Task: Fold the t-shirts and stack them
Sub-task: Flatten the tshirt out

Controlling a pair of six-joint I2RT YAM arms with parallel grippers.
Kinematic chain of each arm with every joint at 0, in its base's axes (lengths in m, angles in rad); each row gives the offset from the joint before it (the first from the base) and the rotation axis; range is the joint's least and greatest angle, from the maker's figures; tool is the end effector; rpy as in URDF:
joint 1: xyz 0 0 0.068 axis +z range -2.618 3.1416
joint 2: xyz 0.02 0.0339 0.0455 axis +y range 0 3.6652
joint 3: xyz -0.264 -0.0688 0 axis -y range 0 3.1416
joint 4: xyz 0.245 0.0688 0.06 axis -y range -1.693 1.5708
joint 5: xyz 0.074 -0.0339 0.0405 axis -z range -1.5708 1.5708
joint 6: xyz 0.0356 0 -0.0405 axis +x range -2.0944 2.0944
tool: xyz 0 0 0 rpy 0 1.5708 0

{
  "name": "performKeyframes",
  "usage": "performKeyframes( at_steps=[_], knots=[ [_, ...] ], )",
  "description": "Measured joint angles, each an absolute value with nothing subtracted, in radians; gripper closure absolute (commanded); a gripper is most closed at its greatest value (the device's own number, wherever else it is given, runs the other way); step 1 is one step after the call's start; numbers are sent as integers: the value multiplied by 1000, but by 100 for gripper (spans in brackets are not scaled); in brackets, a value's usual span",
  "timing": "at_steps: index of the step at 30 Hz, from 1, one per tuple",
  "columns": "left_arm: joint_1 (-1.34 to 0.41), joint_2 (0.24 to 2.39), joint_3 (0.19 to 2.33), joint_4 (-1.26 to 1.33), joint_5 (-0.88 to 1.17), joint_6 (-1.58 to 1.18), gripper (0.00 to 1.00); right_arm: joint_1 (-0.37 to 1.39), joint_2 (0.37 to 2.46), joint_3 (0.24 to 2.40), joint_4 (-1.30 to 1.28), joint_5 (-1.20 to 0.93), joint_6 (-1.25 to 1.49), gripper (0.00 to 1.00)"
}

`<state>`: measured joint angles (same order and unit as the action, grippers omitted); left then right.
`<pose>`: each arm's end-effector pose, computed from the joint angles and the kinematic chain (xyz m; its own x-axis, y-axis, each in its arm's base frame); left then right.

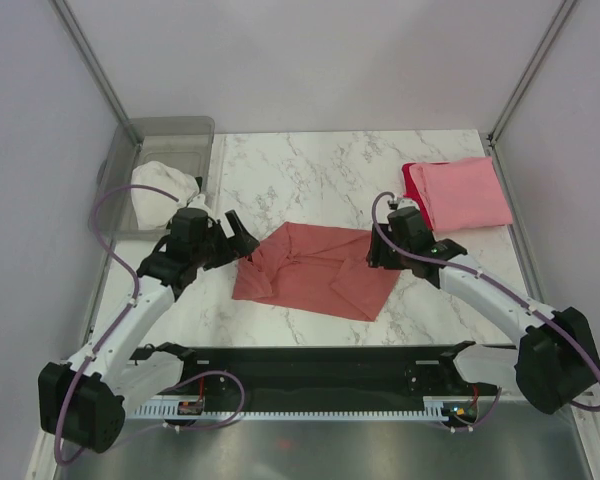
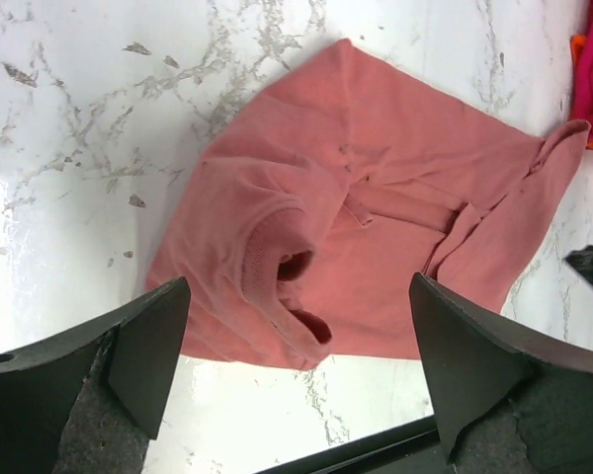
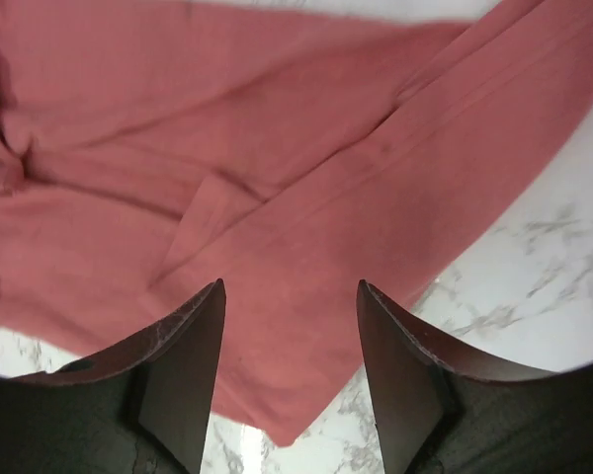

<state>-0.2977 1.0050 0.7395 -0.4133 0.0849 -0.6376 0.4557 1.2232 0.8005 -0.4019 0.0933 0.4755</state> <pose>0.2055 -0.0662 0.2612 -0.6938 -0.4075 -0.5937 -0.0718 0.8595 -0.5061 0.2281 0.1081 0.2356 -0.7608 0.1347 -0.6349 -0.0372 0.9675 0.2499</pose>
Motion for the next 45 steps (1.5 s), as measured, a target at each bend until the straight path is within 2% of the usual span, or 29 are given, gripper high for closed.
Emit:
performKeyframes(
  at_steps=[4,5,6,7,8,9,12,14,15,18,20,24,27,32,36,38,39,40,43,45],
  knots=[
    [-339,966,739,-417,73,-627,0,585,1224,765,-397,108,517,34],
    [-342,953,734,-414,68,-627,0,608,1220,763,-390,117,527,27],
    [-343,939,728,-414,59,-628,0,620,1211,759,-380,135,537,26],
    [-343,920,718,-412,52,-628,0,624,1195,751,-370,153,540,20],
    [-342,905,707,-410,46,-628,0,624,1169,738,-360,178,548,2],
    [-342,888,693,-410,38,-628,0,624,1139,725,-352,204,562,2],
    [-343,853,653,-401,33,-628,0,612,1042,672,-321,215,568,2],
    [-343,835,630,-392,34,-628,0,609,1002,642,-295,190,570,10],
    [-343,826,619,-388,34,-628,0,610,1010,643,-295,184,571,10],
    [-343,794,599,-386,36,-628,0,652,1137,702,-319,204,577,13],
    [-343,773,597,-384,38,-628,0,712,1258,762,-334,244,579,24],
    [-343,744,593,-364,48,-628,0,815,1426,845,-369,300,589,34],
    [-343,741,593,-357,56,-628,0,835,1477,881,-387,331,597,34],
    [-343,749,583,-340,76,-628,0,862,1567,935,-389,362,600,29],
    [-343,789,583,-323,97,-629,0,883,1617,937,-389,363,599,31],
    [-343,811,583,-318,105,-628,0,889,1642,938,-389,363,598,39],
    [-343,820,583,-318,107,-628,0,891,1655,938,-389,364,597,47],
    [-343,827,583,-317,108,-628,0,893,1666,938,-388,364,596,66],
    [-343,842,583,-314,109,-628,2,894,1665,937,-378,372,596,94],
    [-343,854,583,-311,109,-628,2,894,1641,920,-371,384,606,100]
  ],
)
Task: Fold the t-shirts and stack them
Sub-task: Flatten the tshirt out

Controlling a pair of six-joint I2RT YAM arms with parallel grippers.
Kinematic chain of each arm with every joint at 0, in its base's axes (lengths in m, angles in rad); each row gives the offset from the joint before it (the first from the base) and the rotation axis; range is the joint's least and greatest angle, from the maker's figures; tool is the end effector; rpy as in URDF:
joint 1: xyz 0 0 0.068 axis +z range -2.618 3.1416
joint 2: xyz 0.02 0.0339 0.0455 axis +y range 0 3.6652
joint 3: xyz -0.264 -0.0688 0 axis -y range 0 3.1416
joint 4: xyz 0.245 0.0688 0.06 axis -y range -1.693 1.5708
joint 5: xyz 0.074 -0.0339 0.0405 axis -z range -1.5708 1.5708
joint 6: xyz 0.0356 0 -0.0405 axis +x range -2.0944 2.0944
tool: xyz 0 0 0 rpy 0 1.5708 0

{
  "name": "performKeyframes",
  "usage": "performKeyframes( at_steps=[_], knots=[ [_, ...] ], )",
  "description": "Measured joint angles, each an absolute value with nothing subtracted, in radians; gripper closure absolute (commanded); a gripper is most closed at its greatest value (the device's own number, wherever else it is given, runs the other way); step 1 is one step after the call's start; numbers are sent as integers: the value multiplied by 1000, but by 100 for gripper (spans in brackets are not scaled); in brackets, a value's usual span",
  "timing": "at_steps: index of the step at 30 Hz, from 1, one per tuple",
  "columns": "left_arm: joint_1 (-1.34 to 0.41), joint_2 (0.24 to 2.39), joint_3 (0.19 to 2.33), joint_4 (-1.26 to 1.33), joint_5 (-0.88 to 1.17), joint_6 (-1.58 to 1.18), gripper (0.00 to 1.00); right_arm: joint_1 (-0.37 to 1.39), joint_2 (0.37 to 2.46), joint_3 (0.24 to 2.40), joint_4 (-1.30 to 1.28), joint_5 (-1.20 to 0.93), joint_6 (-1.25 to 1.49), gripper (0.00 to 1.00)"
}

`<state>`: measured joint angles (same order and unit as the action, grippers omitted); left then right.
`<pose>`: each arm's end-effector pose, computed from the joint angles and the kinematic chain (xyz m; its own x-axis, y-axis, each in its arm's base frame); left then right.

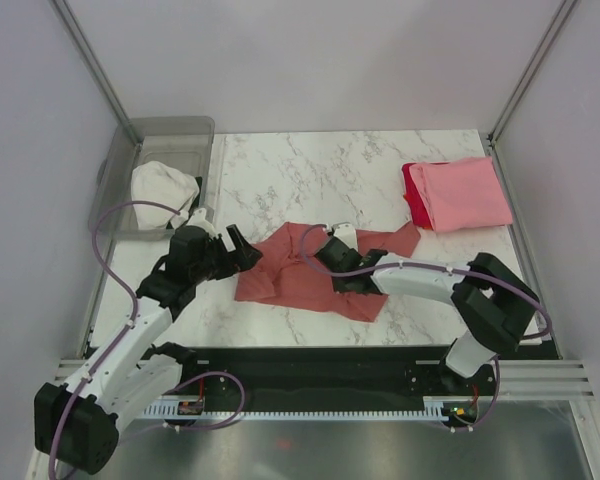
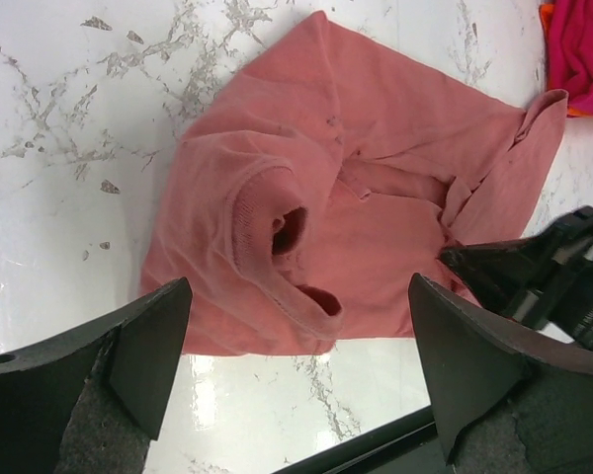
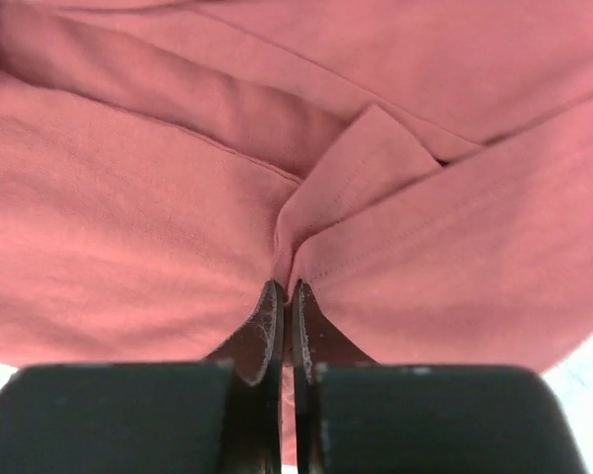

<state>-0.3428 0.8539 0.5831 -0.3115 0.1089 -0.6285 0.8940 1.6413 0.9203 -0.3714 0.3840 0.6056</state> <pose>0.1777 -0.0675 0.2446 -0.6657 -0.3830 -0.6405 0.0349 0.8413 -0.5394 0.2055 0.2345 0.1652 -0.8071 -0.1619 -0.5678 -0.1890 0.9819 -0.0114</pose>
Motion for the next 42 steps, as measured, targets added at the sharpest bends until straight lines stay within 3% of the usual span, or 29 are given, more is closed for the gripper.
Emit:
performKeyframes(
  at_steps=[10,15,17,23,24,31,35,37,38,41,42],
  knots=[
    [-343,971,583,-304,93,-628,7,827,1181,716,-482,519,769,100],
    [-344,1026,583,-298,80,-628,11,720,910,567,-579,569,881,88],
    [-345,1040,583,-286,83,-628,11,710,849,539,-611,570,902,88],
    [-439,1077,602,-266,108,-627,6,709,906,537,-598,533,886,98],
    [-478,1090,616,-265,109,-626,0,709,930,537,-590,521,879,98],
    [-764,1201,737,-247,81,-625,0,709,978,537,-555,476,850,98],
    [-839,1306,807,-246,50,-625,0,709,966,537,-543,466,841,98],
    [-855,1363,839,-245,30,-625,11,709,959,537,-539,464,840,98],
    [-859,1388,851,-245,24,-625,34,709,956,537,-538,464,840,98],
    [-865,1441,863,-244,1,-622,72,709,947,537,-537,463,840,96],
    [-863,1450,863,-250,-10,-619,98,709,946,537,-537,463,840,95]
  ],
)
